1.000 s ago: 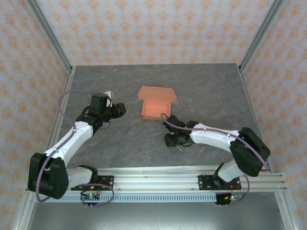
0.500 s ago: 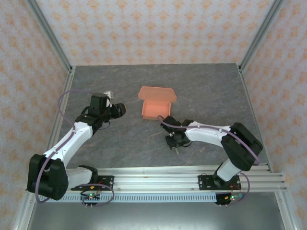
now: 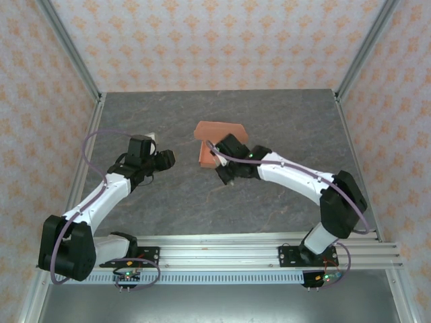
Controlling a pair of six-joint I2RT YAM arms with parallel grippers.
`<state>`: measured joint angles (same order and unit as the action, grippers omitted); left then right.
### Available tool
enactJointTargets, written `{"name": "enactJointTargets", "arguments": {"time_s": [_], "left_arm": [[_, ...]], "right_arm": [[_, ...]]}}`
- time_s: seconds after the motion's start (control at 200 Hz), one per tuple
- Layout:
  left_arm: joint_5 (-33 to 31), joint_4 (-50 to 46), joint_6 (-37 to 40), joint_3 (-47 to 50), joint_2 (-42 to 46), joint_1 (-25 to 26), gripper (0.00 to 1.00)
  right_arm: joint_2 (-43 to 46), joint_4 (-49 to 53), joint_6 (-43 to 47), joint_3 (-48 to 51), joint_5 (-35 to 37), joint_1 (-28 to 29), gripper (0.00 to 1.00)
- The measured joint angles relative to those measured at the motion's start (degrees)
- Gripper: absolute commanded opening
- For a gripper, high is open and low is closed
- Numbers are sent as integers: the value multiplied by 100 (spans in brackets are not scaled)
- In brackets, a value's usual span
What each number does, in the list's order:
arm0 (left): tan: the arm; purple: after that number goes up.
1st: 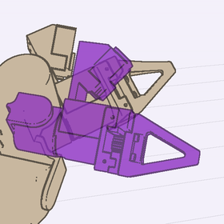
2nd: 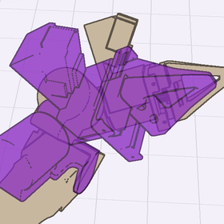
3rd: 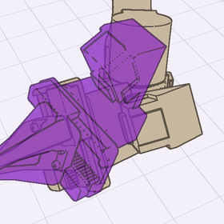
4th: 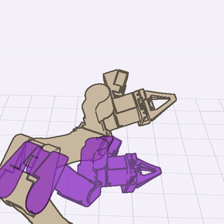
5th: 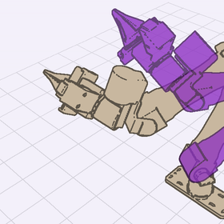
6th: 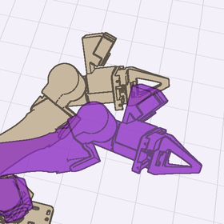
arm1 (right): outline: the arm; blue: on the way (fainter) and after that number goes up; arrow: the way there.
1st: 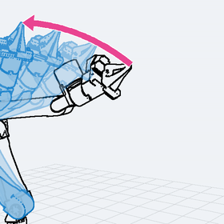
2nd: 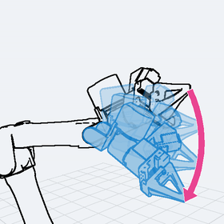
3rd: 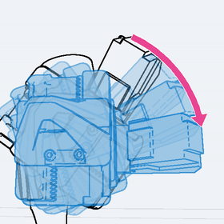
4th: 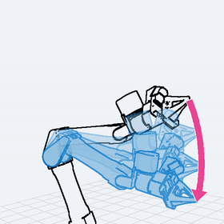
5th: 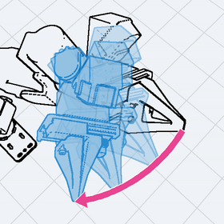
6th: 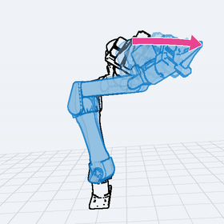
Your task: Fold the paper box
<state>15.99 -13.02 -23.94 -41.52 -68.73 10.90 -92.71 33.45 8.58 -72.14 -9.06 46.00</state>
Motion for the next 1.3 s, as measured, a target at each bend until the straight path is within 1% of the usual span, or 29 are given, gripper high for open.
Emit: {"name": "enactJointTargets", "arguments": {"time_s": [0.125,0.23,0.385,0.57,0.816,1.116,1.216,1.301], "left_arm": [[-22,-2,2,0,2,0,54],[-103,-26,4,11,92,0,55],[-262,-83,4,129,446,0,56],[-363,-116,31,151,597,0,57],[-365,-136,44,153,599,0,57],[-369,-131,39,173,603,0,59],[-437,-116,-2,229,632,0,65],[-463,-4,-81,310,704,0,72]], "right_arm": [[-647,190,916,-973,-55,-289,10],[-1246,348,1593,-1563,-63,-396,10],[-1928,586,2391,-2072,-79,-450,11],[-2424,699,3034,-2312,42,-516,11],[-2776,730,3464,-2430,319,-610,12],[-2868,728,3563,-2433,535,-667,25],[-2859,728,3477,-2435,544,-667,30],[-2771,704,3364,-2400,542,-667,34]]}}
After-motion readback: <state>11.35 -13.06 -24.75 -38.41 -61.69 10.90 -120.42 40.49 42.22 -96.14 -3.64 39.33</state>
